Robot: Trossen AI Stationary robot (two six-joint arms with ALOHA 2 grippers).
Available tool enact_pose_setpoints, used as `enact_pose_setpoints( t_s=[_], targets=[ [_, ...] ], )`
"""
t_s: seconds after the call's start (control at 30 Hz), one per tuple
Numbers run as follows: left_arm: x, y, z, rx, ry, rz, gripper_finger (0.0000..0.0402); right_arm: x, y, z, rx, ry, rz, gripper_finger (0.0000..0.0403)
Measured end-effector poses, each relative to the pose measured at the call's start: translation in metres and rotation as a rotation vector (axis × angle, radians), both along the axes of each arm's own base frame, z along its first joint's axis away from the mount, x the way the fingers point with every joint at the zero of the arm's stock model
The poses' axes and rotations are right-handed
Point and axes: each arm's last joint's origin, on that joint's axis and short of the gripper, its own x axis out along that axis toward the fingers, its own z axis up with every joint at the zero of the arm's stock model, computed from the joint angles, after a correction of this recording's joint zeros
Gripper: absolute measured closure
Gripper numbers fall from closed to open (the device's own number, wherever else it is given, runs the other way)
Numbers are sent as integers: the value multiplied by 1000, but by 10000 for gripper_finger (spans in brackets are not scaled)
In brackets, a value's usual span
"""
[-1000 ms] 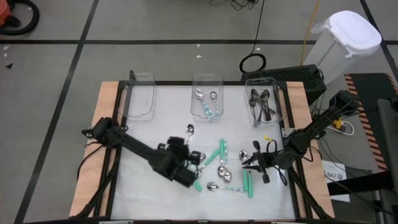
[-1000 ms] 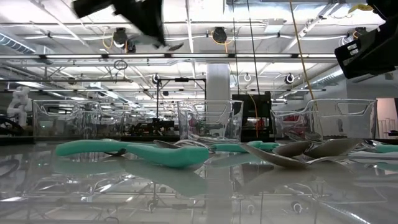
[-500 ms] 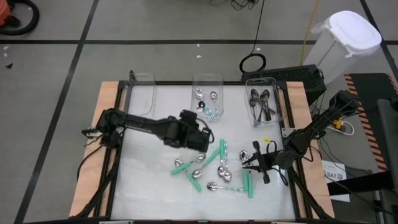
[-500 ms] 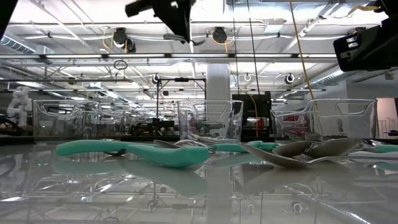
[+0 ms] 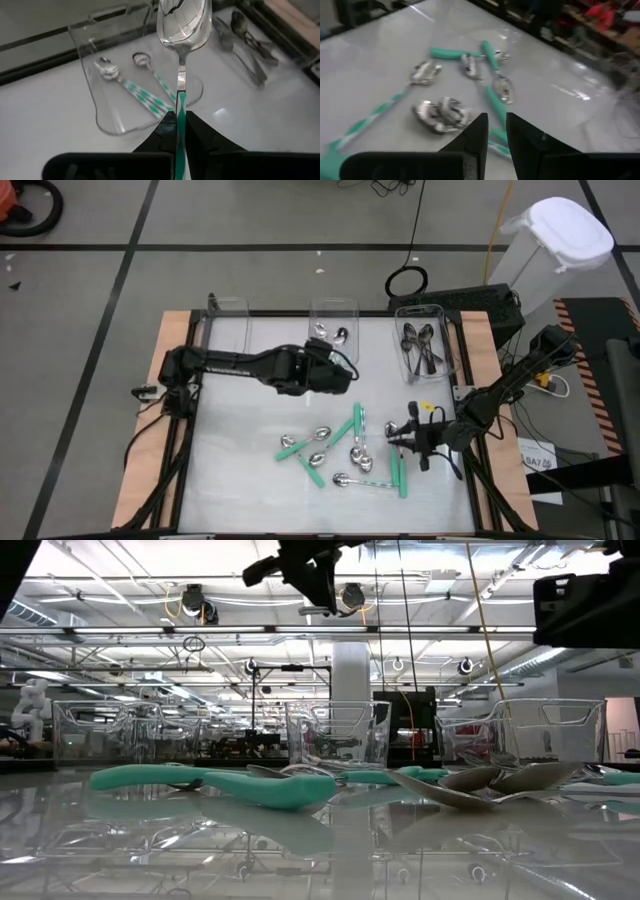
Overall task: Sort silverware by color (type)
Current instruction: Put the white-green spoon into the middle transparent bin
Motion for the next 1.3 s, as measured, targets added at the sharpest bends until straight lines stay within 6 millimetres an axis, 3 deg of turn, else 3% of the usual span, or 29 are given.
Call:
enact_pose_setpoints(
  t_s=[0.63, 1.07, 1.3],
  targets=[
    [13, 68, 6, 114, -141, 175, 388, 0, -1, 1, -166, -26, 21, 337],
    [46, 110, -68, 116, -62, 303, 388, 0, -1, 1, -159, -26, 19, 337],
    [57, 119, -96, 90, -49, 328, 388, 0, -1, 1, -157, -25, 19, 337]
  ],
)
